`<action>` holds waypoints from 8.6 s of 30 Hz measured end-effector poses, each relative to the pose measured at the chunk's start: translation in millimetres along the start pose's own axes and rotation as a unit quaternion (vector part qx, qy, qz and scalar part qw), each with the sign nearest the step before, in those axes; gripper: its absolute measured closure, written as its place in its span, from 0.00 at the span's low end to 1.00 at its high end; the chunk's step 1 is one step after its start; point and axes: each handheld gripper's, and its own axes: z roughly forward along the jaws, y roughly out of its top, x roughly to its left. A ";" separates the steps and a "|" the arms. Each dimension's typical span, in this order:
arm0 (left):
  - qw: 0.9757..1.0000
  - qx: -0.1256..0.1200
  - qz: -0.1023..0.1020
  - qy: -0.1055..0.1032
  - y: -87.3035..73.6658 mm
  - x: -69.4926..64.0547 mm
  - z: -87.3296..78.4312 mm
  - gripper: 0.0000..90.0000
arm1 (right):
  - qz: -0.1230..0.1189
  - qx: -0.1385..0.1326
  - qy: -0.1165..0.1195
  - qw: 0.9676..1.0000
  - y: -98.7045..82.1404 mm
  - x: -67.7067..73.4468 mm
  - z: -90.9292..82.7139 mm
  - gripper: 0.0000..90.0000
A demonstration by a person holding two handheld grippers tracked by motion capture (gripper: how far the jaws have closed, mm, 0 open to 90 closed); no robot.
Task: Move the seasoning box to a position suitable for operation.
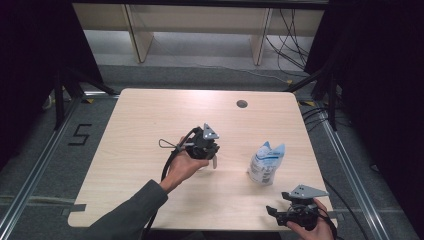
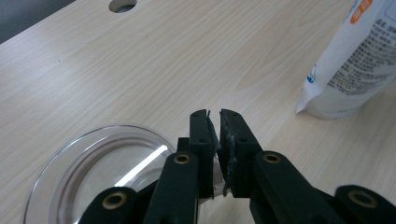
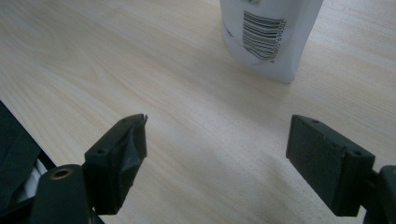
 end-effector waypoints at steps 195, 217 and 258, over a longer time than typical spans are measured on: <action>0.994 -0.088 0.026 -0.063 -117.0 -11.6 -26.3 0.81 | 0.021 0.005 0.010 1.000 -0.8 3.8 1.5 0.24; 0.989 -0.126 -0.053 -0.060 -124.1 -3.7 -59.2 0.67 | -0.024 -0.012 0.033 0.999 -0.5 5.0 2.6 0.21; 0.985 -0.156 -0.044 -0.058 -88.6 -13.8 -59.5 0.98 | -0.115 -0.049 0.068 0.990 32.2 31.3 22.2 0.61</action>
